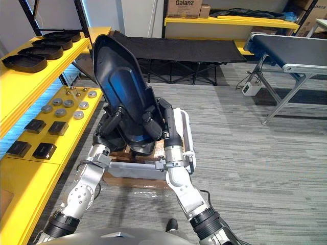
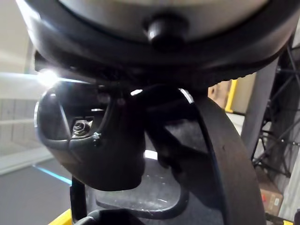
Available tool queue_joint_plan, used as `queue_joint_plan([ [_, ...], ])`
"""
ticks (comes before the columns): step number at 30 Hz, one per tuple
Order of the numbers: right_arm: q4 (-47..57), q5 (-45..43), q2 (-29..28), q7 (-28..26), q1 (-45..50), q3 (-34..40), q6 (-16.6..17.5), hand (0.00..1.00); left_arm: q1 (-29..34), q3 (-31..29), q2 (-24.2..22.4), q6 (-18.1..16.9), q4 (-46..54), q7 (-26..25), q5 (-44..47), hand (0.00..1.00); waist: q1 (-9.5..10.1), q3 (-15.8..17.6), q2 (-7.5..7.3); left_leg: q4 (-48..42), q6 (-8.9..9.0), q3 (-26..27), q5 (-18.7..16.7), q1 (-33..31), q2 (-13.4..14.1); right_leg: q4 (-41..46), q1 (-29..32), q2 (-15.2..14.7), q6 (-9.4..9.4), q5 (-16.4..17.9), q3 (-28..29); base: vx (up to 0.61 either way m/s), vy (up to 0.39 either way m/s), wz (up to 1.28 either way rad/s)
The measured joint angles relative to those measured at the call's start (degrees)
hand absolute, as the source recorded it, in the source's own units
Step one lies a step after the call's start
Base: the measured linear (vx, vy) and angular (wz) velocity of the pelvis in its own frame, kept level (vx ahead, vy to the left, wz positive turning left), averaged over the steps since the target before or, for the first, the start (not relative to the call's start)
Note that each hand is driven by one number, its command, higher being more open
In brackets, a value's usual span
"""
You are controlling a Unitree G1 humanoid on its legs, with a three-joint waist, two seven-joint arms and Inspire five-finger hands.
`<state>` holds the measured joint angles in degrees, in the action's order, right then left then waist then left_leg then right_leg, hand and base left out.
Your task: Walk over and take three plastic housings, then place them on the shelf
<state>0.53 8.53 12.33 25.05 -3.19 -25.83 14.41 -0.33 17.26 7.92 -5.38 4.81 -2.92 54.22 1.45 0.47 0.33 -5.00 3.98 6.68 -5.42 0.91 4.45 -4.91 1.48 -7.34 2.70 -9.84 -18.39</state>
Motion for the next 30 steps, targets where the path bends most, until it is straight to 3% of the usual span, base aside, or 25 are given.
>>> queue_joint_plan([
  [2, 0.45, 0.01, 0.24, -0.03, 0.00, -0.16, 0.00, 0.00, 0.01, 0.32, 0.01, -0.59, 0.00, 0.03, 0.97, 0.00, 0.02, -0.01, 0.02, -0.31, 0.02, -0.14, -0.09, -0.29, 0.03, 0.00, 0.07, 0.01, 0.00, 0.00, -0.12, -0.01, 0.003, 0.02],
  [3, 0.71, 0.01, 0.35, -0.16, 0.00, -0.16, 0.00, 1.00, 0.03, 0.47, 0.01, -0.74, 0.00, 0.13, 1.88, 0.00, 0.05, -0.01, 0.02, -0.67, 0.03, -0.13, -0.25, -0.47, 0.06, 0.00, 0.15, 0.01, 0.00, 0.00, -0.11, 0.00, 0.000, 0.00],
  [7, 2.33, 0.11, 1.50, -0.62, 0.28, -1.09, 0.30, 1.00, 0.36, 0.46, 0.49, -1.01, 0.00, 1.59, 6.39, 0.00, -0.20, -0.04, 0.06, -0.88, 0.01, 0.01, -0.40, -0.53, 0.10, 0.00, 0.22, 0.03, -0.01, 0.01, 0.06, -0.01, 0.006, -0.02],
  [13, 6.00, 0.16, 1.42, -1.07, 2.29, -3.97, 5.13, 1.00, 0.38, 0.43, 0.55, -3.28, -0.02, 1.54, 6.81, 0.00, -0.26, -0.06, 0.08, -0.87, 0.03, 0.16, -0.42, -0.56, 0.15, 0.00, 0.36, 0.06, -0.04, 0.03, 0.16, 0.00, 0.001, -0.01],
  [17, 5.95, 0.12, 1.36, -1.06, 2.28, -3.57, 4.79, 1.00, 0.60, 0.27, 0.39, -3.34, -0.02, 1.37, 6.80, 0.00, -0.15, -0.10, 0.04, -0.87, 0.00, 0.16, -0.43, -0.52, 0.07, 0.00, 0.31, -0.01, -0.03, 0.02, 0.14, 0.00, 0.000, 0.00],
  [20, 5.59, 0.05, 1.27, -1.47, 2.29, -3.30, 2.62, 1.00, 0.71, 0.17, 0.02, -3.31, -0.02, -0.73, 4.73, 0.00, -0.15, -0.09, 0.04, -0.87, 0.00, 0.18, -0.43, -0.46, 0.10, 0.01, 0.27, 0.01, -0.03, 0.02, 0.15, 0.00, 0.000, 0.00],
  [25, 1.64, 0.01, 0.35, -2.38, 2.41, -2.37, -1.52, 1.00, 0.95, -0.07, -2.14, -3.35, -0.01, -9.12, -7.50, 0.00, 0.00, -0.10, 0.03, -0.84, -0.01, 0.17, -0.42, -0.40, 0.14, 0.01, 0.18, 0.10, -0.03, 0.02, 0.14, 0.00, 0.000, 0.00],
  [30, 0.24, -0.03, -1.85, -3.33, 3.06, -1.92, -4.05, 1.00, 1.97, -2.13, -5.89, -3.49, -0.02, -23.22, -27.16, 0.00, -0.12, -0.09, 0.04, -0.74, -0.01, 0.19, -0.42, -0.27, 0.28, 0.01, 0.09, 0.51, -0.03, 0.03, 0.17, 0.00, 0.000, 0.00],
])
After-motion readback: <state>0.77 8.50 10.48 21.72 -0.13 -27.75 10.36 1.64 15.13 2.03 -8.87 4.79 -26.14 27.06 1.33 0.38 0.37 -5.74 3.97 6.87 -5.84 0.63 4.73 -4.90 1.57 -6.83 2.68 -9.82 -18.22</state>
